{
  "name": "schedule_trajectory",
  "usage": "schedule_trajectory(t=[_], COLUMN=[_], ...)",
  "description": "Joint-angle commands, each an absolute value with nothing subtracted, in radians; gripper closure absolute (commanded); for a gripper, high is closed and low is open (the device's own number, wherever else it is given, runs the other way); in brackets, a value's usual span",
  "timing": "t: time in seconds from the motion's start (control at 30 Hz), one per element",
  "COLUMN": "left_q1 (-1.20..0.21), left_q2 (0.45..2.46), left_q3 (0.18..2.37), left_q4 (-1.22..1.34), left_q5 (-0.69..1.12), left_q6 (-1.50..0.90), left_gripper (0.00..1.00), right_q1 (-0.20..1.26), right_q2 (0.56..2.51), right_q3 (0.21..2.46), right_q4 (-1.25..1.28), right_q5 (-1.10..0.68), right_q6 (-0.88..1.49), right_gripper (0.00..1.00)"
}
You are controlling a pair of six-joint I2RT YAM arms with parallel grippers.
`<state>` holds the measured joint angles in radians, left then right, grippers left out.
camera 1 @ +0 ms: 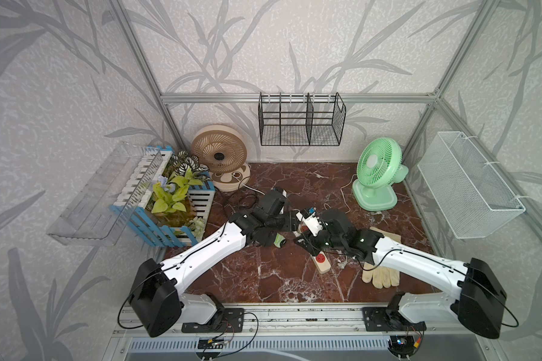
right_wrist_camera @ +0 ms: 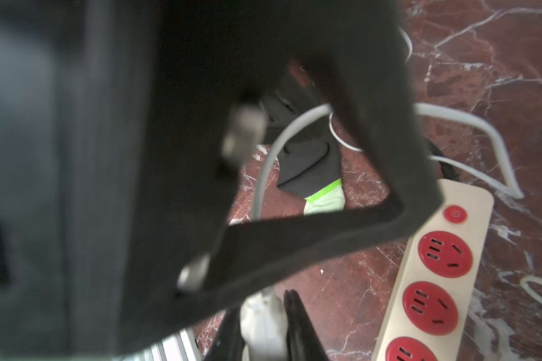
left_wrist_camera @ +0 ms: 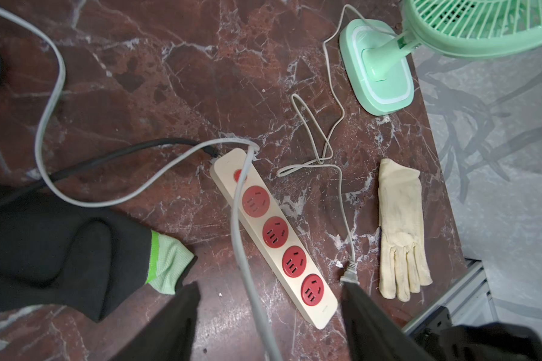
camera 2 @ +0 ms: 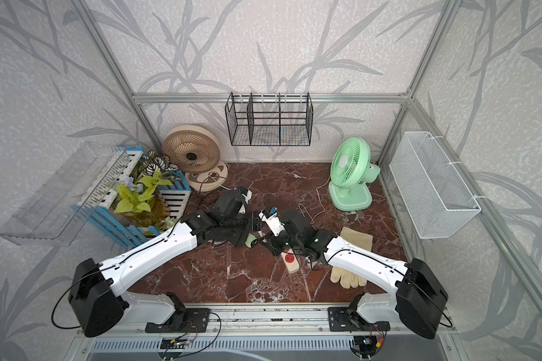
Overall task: Plug the desk fan into the power strip
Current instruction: Pick up the plug from the center of the board.
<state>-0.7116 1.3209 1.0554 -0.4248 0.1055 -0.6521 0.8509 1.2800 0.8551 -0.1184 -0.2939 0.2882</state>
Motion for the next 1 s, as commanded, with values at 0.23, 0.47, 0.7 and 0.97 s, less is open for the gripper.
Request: schedule_trajectory(t=[0.23, 0.47, 0.7, 0.97], left_q1=[-0.703, -0.720, -0.767, -0.798], left_q2=[1.004, 1.094, 1.347, 1.541], left_q3=[0.796, 0.676, 0.767, 0.869], left_q4=[-0.161, 0.047, 0.177, 0.329], left_q5=[-0.083, -0.103, -0.178, -0.163], left_q6=[-0.656, -0.604, -0.484, -0.429], left_gripper=[0.00, 0.00, 0.00, 0.00], right_q1=[0.645, 0.564, 0.554, 0.548], right_q2=[1.132, 1.066, 1.019, 0.986], right_q3=[0.838, 0.865, 0.877, 0.870], right_q4=[-0.227, -0.208, -0.173, -0.168], right_q5=[-0.367, -0.541, -0.654, -0.692], right_q6=[0.453, 0.550, 0.622, 0.658], right_gripper=[1.00, 1.00, 1.00, 1.00])
